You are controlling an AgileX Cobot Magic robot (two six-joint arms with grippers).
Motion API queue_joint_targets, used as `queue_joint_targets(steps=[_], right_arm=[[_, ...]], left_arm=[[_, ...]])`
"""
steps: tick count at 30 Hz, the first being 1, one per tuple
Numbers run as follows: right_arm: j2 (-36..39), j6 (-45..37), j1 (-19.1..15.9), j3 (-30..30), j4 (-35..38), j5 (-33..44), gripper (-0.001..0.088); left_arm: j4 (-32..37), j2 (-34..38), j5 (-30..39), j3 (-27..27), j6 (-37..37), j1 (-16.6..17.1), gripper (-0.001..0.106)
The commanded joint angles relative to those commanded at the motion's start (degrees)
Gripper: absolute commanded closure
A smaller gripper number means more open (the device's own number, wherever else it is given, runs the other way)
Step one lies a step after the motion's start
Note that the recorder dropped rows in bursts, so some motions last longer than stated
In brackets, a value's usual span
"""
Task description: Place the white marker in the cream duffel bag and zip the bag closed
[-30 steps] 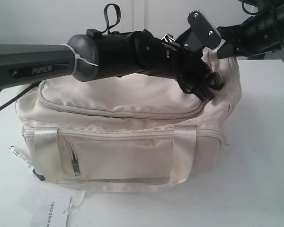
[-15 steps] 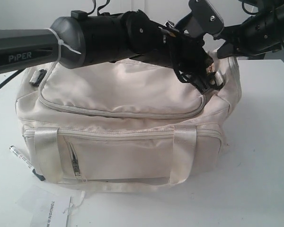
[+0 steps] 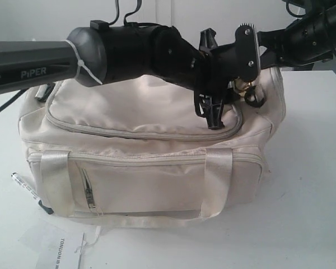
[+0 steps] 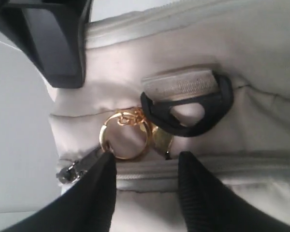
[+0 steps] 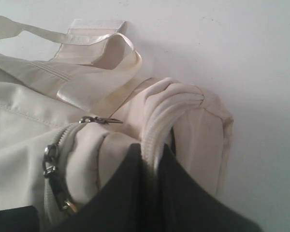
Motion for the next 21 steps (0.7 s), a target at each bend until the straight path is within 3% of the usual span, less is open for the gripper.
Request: queue_joint_targets(steps=[4,9,11,16,21], right_arm=[[0.0,0.0,0.0,0.0,0.0,0.0,0.0868],[0.0,0.0,0.0,0.0,0.0,0.0,0.0868],[0.0,0.0,0.0,0.0,0.0,0.0,0.0868],[0.0,0.0,0.0,0.0,0.0,0.0,0.0868],[0.0,0.0,0.0,0.0,0.0,0.0,0.0868]], left_arm=[[0.0,0.5,-1.5,0.0,0.0,-0.5,0.056],[-0.1,1.0,-2.5,0.0,-0.4,-0.6,0.038],[-0.1,1.4,-2.9,0.0,-0.4,-0.6,0.036],[-0.1,2.5,-3.9,0.0,-0.4,-0.6,0.039],[-0.1,3.5,-7.0,0.0,-0.5,-0.6,0.049]])
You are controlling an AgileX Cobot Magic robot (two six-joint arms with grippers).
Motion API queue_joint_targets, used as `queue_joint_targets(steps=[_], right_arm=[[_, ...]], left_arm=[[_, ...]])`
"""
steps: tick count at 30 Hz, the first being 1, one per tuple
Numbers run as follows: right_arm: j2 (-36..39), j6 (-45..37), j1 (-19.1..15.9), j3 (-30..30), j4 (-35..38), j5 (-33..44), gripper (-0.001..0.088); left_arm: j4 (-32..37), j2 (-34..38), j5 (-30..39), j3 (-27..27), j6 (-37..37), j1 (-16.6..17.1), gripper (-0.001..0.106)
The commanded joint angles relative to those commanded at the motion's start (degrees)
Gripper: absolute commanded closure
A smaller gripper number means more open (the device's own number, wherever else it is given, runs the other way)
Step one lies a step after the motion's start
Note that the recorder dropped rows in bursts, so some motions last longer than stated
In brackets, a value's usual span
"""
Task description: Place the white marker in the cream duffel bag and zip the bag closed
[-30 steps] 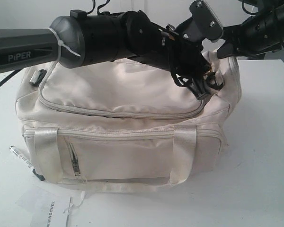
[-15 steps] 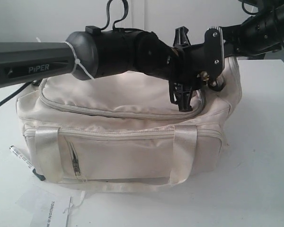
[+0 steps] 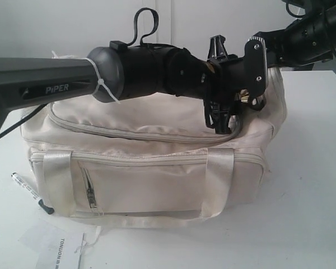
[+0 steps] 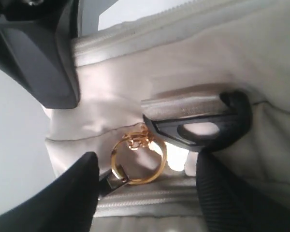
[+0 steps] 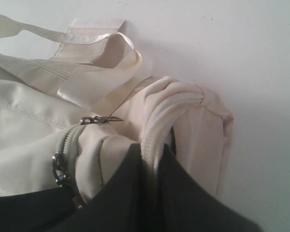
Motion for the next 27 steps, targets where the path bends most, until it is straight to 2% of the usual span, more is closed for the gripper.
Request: queue_joint_targets(steps=[6,10,27], right_arm=[[0.0,0.0,0.0,0.0,0.0,0.0,0.0868],[0.0,0.0,0.0,0.0,0.0,0.0,0.0868],[0.0,0.0,0.0,0.0,0.0,0.0,0.0868]], left_arm=[[0.0,0.0,-1.5,0.0,0.0,0.0,0.078],[0.0,0.0,-1.2,0.0,0.0,0.0,0.105],[0.1,-4.9,9.0,0.0,-2.1,0.0,0.104]])
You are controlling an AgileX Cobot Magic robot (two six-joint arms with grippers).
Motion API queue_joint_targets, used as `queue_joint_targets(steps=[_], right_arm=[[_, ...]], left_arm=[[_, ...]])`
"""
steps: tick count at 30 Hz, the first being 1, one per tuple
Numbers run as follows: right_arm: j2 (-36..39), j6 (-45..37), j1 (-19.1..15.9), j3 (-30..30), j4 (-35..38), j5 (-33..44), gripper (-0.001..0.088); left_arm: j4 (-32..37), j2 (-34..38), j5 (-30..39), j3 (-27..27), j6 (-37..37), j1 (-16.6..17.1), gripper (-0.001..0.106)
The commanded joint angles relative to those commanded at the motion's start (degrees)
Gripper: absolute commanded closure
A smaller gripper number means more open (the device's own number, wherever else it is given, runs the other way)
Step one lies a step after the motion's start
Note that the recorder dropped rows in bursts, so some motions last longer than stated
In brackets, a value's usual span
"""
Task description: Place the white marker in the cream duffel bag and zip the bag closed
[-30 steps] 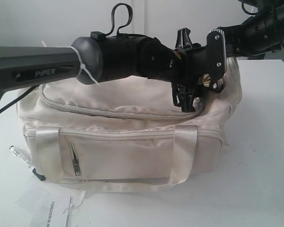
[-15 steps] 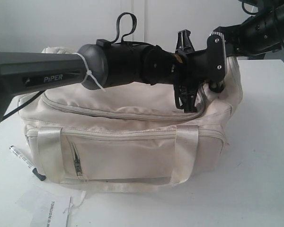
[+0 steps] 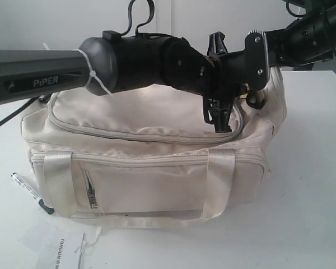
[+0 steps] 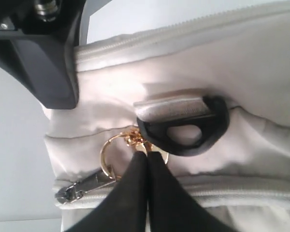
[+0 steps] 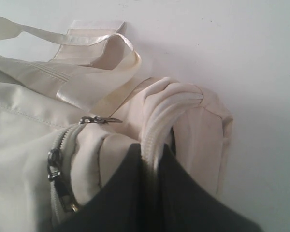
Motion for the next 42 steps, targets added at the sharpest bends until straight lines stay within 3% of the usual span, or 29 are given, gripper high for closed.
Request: queue_joint_targets(steps=[2,6,8,13,26,29,35,42], right_arm=[[0.0,0.0,0.0,0.0,0.0,0.0,0.0868],[0.0,0.0,0.0,0.0,0.0,0.0,0.0868],[0.0,0.0,0.0,0.0,0.0,0.0,0.0868],[0.0,0.0,0.0,0.0,0.0,0.0,0.0868],[0.0,0.0,0.0,0.0,0.0,0.0,0.0868],[0.0,0.0,0.0,0.0,0.0,0.0,0.0868],[0.0,0.0,0.0,0.0,0.0,0.0,0.0868],[0.0,0.0,0.0,0.0,0.0,0.0,0.0868]], left_arm=[[1.2,0.0,0.5,0.0,3.2,0.0,0.091],[1.6,0.1,1.3,0.0,12.2,0.0,0.054],[1.6,0.6,-0.6,0.0,12.5,0.0,0.047],[1.4,1.9,-7.6,0.0,12.0,0.0,0.050],[1.1,5.2,-9.8,-0.1,9.4,0.0,0.051],[1.1,5.2,-10.0,-0.1,8.8,0.0,0.061],[1.1,5.2,-10.5,-0.1,8.8,0.0,0.103],[1.1,4.2,-8.4,-0.1,8.8,0.0,0.105]])
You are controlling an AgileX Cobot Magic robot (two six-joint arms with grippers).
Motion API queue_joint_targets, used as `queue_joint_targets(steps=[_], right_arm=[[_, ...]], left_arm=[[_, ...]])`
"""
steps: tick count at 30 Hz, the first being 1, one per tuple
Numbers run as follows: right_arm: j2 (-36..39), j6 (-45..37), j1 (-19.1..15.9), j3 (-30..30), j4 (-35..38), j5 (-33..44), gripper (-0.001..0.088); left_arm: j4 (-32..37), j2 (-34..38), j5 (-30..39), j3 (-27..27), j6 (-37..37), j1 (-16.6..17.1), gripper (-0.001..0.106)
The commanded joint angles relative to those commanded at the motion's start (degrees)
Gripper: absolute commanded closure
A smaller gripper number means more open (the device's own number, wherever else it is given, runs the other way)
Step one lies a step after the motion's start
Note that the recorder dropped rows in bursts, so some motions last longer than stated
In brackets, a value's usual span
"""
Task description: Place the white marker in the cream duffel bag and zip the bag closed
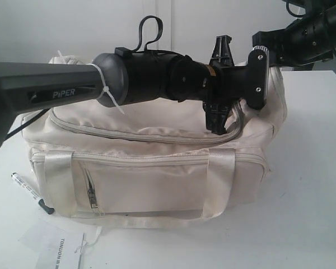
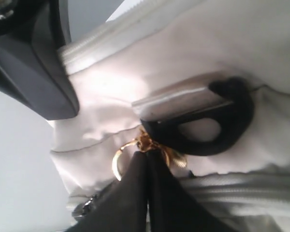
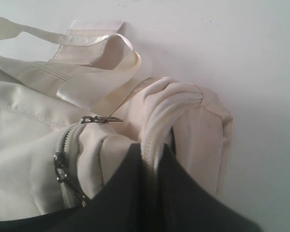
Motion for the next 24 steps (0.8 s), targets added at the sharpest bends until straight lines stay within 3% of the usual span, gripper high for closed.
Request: queue_joint_targets(steps=[11,13,15,17,18,19,24], right_arm=[[0.0,0.0,0.0,0.0,0.0,0.0,0.0868],[0.0,0.0,0.0,0.0,0.0,0.0,0.0868],[0.0,0.0,0.0,0.0,0.0,0.0,0.0868],[0.0,0.0,0.0,0.0,0.0,0.0,0.0868],[0.0,0.0,0.0,0.0,0.0,0.0,0.0868],[0.0,0.0,0.0,0.0,0.0,0.0,0.0868],[0.0,0.0,0.0,0.0,0.0,0.0,0.0868]], left_arm=[[0.0,-5.0,9.9,0.0,-5.3,0.0,0.105],[0.0,-5.1,10.1,0.0,-14.0,0.0,0.105],[0.0,-5.0,9.2,0.0,-15.7,0.0,0.086],[0.0,-4.9,5.9,0.0,-20.2,0.1,0.045],[0.0,-4.4,3.4,0.0,-21.0,0.1,0.030],[0.0,-3.9,1.8,0.0,-20.6,0.2,0.028],[0.9,-2.3,0.7,0.0,-12.9,0.2,0.042]])
